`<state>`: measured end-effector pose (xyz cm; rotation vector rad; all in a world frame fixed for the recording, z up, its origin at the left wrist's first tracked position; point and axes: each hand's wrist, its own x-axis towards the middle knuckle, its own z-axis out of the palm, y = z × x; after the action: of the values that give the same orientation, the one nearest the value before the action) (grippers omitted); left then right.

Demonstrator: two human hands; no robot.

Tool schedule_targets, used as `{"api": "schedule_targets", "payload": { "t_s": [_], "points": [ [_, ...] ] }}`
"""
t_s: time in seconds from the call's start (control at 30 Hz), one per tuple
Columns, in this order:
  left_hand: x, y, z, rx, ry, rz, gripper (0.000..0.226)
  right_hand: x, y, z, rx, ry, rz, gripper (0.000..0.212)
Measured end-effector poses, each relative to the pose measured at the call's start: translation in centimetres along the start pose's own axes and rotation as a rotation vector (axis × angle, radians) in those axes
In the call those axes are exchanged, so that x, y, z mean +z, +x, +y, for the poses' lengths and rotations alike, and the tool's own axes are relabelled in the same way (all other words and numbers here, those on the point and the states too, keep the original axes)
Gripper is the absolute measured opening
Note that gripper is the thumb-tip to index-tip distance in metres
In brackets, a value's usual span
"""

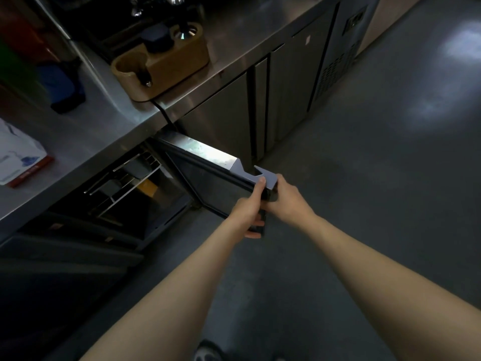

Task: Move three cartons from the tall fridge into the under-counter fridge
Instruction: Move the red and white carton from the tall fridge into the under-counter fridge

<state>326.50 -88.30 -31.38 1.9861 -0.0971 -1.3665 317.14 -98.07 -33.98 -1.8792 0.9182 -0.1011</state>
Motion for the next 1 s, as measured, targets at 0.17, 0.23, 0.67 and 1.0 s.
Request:
{"api": "schedule_targets", "payload": {
  "t_s": [0.17,0.23,0.67,1.0],
  "points": [
    [-0.7,-1.7,-0.7,0.039,0.013,0.029,0.104,-0.1,-0.8,-2.0,-0.089,0.007,0.123,0.099],
    [-1.4,-2.6,-1.1,0.074,0.028,0.076,0.105,-0.4,-1.2,-3.0,-0.161,-0.048,0.175,0.098],
    [-16.6,-10.2,-5.8,0.263,-0.001,0.464,0.078,4.5,-2.3,-15.8,-0.519,-0.255,0.290,0.070],
    [-33.3,-14.4,-7.6,0.452,-0.145,0.787,0.052,13.3,-0.1,-28.6,-0.736,-0.297,0.142,0.060]
  ]
}}
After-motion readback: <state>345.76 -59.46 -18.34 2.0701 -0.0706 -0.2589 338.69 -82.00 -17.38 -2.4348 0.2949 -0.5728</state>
